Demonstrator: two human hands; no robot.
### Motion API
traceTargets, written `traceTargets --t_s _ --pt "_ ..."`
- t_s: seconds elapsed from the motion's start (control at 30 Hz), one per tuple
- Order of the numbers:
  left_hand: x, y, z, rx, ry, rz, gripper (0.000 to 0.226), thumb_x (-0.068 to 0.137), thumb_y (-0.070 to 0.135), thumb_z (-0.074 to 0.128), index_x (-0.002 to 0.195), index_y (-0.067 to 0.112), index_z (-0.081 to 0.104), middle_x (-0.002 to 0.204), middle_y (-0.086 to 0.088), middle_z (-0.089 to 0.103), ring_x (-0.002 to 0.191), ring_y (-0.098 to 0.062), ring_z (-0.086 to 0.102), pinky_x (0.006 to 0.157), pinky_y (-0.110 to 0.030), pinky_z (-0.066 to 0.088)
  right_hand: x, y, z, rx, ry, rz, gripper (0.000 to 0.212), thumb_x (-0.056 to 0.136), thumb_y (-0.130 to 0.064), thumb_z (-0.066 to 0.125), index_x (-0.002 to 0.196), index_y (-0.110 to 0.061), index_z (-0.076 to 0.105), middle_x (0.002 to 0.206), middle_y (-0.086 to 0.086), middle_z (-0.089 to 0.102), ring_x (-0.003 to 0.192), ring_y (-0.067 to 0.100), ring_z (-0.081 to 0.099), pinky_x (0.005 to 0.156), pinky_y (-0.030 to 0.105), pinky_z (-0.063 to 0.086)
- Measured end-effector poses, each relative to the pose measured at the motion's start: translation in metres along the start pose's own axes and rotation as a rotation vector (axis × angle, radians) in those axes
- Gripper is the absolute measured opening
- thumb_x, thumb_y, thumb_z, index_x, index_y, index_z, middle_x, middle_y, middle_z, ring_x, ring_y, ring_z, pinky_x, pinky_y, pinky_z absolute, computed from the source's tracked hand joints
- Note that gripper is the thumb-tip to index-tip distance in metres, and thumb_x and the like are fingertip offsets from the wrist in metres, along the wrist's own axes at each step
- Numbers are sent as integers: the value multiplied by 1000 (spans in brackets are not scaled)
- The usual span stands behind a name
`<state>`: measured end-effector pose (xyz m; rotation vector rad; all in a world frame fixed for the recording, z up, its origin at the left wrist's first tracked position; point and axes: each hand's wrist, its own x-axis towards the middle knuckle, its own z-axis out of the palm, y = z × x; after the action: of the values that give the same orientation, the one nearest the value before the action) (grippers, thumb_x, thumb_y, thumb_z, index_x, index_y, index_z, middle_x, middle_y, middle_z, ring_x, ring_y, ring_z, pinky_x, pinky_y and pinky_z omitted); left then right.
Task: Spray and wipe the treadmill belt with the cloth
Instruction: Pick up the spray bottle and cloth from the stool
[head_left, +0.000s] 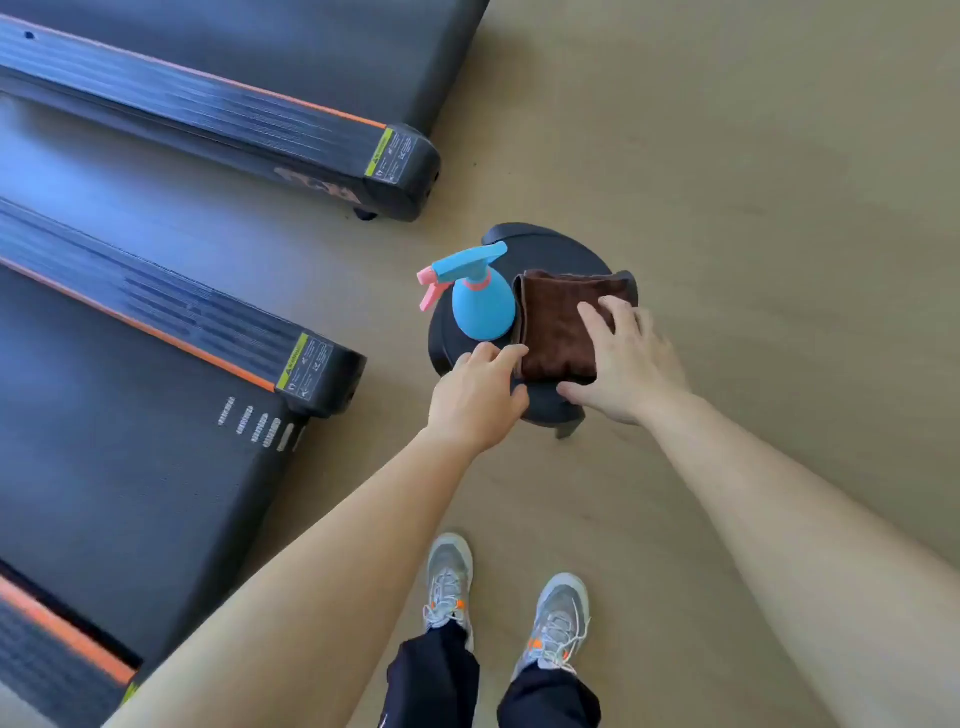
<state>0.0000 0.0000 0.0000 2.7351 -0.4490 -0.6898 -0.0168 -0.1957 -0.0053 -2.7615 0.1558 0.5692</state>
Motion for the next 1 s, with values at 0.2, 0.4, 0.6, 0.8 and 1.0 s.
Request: traceTargets --t_s 0.2,0.4,0.6,0.8,1.0 --pt "26 -31 36 -58 21 -38 49 106 33 52 154 32 45 147 2 51 136 -22 45 103 -40 52 61 12 36 -143 53 -149 129 64 -84 69 160 -24 10 166 10 5 152 37 6 122 56 18" --pt "29 -50 34 -49 27 8 49 105 36 51 154 36 44 146 3 49 134 -19 44 103 -37 49 70 15 50 -188 39 -196 125 67 -90 58 161 -26 5 168 7 13 154 36 10 123 58 11" --pt "20 -53 30 -28 -61 6 46 105 40 51 151 39 48 151 5 41 134 -18 37 102 -33 47 33 4 77 -164 250 -286 82 92 -50 64 159 -22 27 135 11 55 121 35 52 105 53 36" --pt "7 -58 21 -182 -21 -68 41 104 33 57 144 30 56 144 3 51 133 -17 46 102 -30 45 19 -14 64 -119 144 -164 49 87 -51 69 126 -22 59 102 11 60 90 33 60 75 43 47" --pt "-7 -63 -20 -432 197 -265 29 101 24 62 130 22 64 123 4 61 108 -12 58 87 -25 50 -14 -29 19 -88 52 61 86 69 -99 22 101 -32 64 101 -1 59 95 24 59 74 35 37"
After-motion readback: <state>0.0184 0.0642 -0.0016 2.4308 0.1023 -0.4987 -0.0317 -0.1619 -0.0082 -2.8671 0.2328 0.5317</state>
